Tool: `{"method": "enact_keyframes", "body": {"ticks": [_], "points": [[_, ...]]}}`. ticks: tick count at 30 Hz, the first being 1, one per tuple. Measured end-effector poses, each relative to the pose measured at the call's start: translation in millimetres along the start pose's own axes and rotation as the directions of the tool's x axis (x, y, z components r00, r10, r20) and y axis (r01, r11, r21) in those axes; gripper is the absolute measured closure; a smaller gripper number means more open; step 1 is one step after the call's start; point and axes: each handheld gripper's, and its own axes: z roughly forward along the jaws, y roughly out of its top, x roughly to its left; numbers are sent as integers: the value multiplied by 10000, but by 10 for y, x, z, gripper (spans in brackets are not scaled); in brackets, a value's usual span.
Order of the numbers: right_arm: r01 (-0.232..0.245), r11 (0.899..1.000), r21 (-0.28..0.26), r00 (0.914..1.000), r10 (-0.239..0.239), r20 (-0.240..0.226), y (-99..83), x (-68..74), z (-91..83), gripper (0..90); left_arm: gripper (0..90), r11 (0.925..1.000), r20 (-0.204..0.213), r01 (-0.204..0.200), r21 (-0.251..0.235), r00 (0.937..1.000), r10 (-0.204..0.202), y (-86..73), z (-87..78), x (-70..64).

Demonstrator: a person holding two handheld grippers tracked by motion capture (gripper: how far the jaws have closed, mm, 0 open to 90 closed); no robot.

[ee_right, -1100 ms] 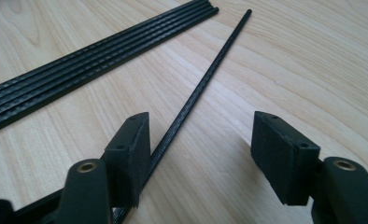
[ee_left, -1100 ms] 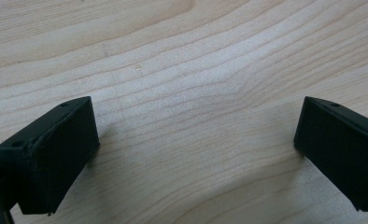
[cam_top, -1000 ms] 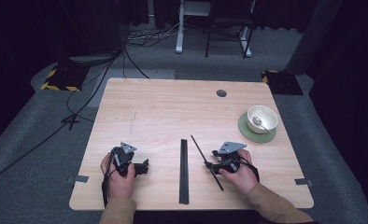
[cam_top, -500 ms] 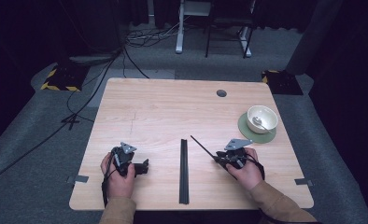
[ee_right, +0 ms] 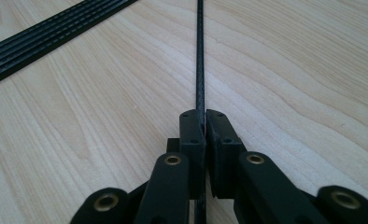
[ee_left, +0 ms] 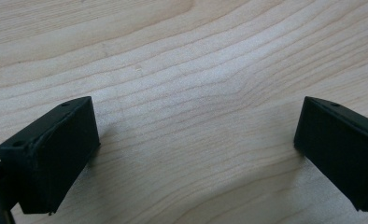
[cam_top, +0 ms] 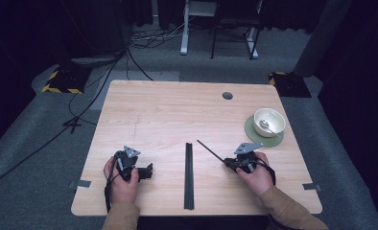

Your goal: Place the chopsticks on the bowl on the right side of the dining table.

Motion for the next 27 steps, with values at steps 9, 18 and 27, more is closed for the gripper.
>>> {"method": "enact_keyframes", "body": {"ticks": [9, 18, 27], "points": [[-405, 9986, -352, 9991, 408, 80, -39, -64, -19, 867, 2, 10000, -1, -1, 3, 10000, 1, 0, 0, 0], [-345, 9964, -773, 9994, 349, 42, 2, -106, -174, 867, 2, 10000, 11, 1, 7, 10000, -1, 1, 0, 1], [-232, 9931, -1145, 9997, 228, -45, 75, -163, -382, 867, 1, 10000, 14, -38, 17, 10000, 38, 5, 0, 7]]}}
